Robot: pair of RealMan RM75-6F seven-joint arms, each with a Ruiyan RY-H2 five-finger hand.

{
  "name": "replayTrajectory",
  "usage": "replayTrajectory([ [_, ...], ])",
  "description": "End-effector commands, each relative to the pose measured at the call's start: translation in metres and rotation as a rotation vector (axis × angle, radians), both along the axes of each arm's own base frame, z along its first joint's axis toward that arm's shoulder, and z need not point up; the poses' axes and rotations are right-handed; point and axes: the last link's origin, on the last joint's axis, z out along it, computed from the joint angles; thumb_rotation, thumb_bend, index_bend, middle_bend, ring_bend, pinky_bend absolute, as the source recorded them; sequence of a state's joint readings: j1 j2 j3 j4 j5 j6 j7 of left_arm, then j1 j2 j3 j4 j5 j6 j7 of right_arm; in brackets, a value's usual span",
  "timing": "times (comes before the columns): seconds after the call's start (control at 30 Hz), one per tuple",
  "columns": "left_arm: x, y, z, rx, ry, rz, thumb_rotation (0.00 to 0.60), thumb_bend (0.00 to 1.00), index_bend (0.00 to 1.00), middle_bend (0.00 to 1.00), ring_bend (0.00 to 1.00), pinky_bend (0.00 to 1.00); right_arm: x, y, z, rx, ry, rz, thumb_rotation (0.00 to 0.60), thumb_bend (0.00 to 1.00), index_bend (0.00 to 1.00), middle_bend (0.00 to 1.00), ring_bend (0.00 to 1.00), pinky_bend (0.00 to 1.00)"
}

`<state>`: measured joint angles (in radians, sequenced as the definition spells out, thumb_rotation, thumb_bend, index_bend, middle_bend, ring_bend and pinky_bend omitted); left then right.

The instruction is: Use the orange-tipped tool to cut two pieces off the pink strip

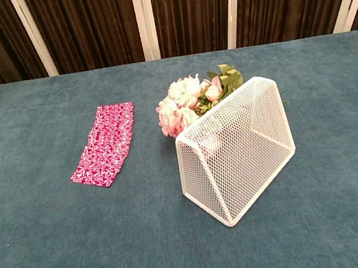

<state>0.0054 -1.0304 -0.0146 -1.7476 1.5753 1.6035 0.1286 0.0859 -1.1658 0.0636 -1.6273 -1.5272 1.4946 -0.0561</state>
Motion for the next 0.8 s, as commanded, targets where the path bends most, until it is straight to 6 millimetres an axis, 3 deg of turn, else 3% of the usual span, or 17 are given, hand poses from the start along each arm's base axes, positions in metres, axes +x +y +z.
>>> replayTrajectory([
  [0.03, -0.0005, -0.0005, 0.0001, -0.001, 0.000, 0.006, 0.600, 0.35, 0.03, 0.01, 0.08, 0.19, -0.0001, -0.0002, 0.0004, 0.000, -0.001, 0.000, 0.600, 0.19, 0.00, 0.09, 0.21, 0.31],
  [0.3, 0.0010, -0.0006, -0.0019, -0.013, 0.003, 0.008, 0.600, 0.35, 0.03, 0.03, 0.13, 0.22, -0.0003, 0.0008, 0.0017, -0.004, -0.004, 0.000, 0.600, 0.18, 0.00, 0.09, 0.21, 0.31],
  [0.8, 0.0020, 0.0018, -0.0055, -0.023, 0.009, -0.002, 0.600, 0.35, 0.03, 0.08, 0.13, 0.22, -0.0009, 0.0005, 0.0029, -0.004, -0.013, -0.003, 0.600, 0.19, 0.00, 0.09, 0.21, 0.31],
])
